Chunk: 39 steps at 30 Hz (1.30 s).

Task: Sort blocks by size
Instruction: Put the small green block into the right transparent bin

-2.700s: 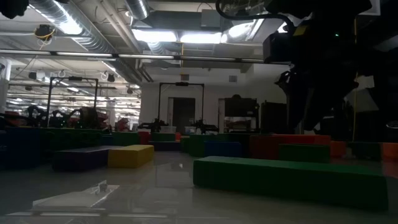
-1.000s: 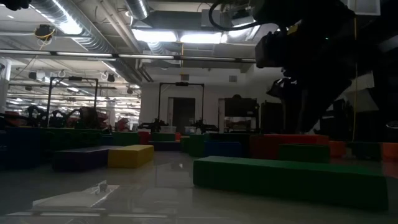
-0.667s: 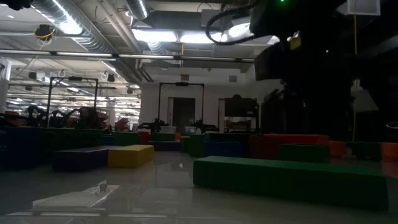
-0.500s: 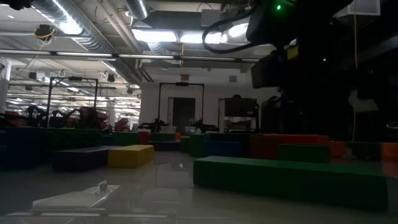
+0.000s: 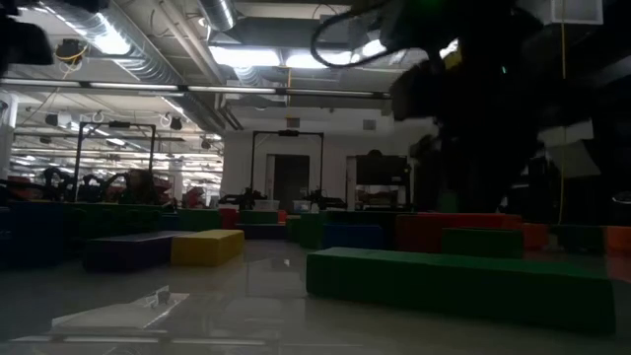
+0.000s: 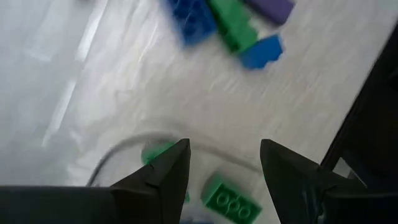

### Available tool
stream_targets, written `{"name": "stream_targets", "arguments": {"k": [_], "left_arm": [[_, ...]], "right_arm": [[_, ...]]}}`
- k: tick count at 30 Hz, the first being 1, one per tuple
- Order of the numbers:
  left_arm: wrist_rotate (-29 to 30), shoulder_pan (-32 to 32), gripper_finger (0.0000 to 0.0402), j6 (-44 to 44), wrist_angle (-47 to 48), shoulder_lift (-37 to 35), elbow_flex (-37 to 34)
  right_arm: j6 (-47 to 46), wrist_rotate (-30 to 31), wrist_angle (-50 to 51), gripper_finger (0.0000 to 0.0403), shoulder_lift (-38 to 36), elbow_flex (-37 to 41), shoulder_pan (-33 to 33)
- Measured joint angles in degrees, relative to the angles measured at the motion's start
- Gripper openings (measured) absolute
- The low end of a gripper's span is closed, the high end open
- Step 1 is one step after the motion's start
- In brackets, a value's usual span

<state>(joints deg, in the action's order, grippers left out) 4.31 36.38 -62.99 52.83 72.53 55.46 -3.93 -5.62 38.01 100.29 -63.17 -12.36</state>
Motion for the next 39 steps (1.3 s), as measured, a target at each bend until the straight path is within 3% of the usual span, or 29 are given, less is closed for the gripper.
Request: {"name": "stream_targets", "arguments": {"k": [6,11,14,21,26,31,39], "left_arm": [[1.35,-5.46,0.0182,7.41,-5.13,0.00,0.00],[11.64,-10.45,0.0182,14.68,-10.95,0.00,0.00],[15.24,-13.46,0.0182,19.08,-13.39,0.00,0.00],[15.44,-19.50,0.0182,28.31,-17.14,0.02,0.00],[15.43,-22.34,0.0182,33.00,-19.93,0.07,0.00],[15.45,-24.24,0.0182,33.85,-21.15,0.59,0.01],[11.81,-27.40,0.0182,31.24,-20.49,6.73,0.00]], "right_arm": [[0.38,0.13,12.08,0.0143,-0.04,-8.83,-1.08],[-2.18,0.03,21.10,0.0132,-0.07,-15.21,-5.42],[-6.83,0.06,25.91,0.0137,-0.07,-18.19,-9.25],[-21.94,5.33,32.51,0.0139,-0.13,-23.18,-21.21],[-35.75,10.85,32.45,0.0136,-0.17,-24.58,-29.74],[-50.27,11.23,30.55,0.0149,-0.15,-23.34,-37.20],[-57.69,10.92,20.14,0.0152,-0.04,-17.55,-43.32]]}}
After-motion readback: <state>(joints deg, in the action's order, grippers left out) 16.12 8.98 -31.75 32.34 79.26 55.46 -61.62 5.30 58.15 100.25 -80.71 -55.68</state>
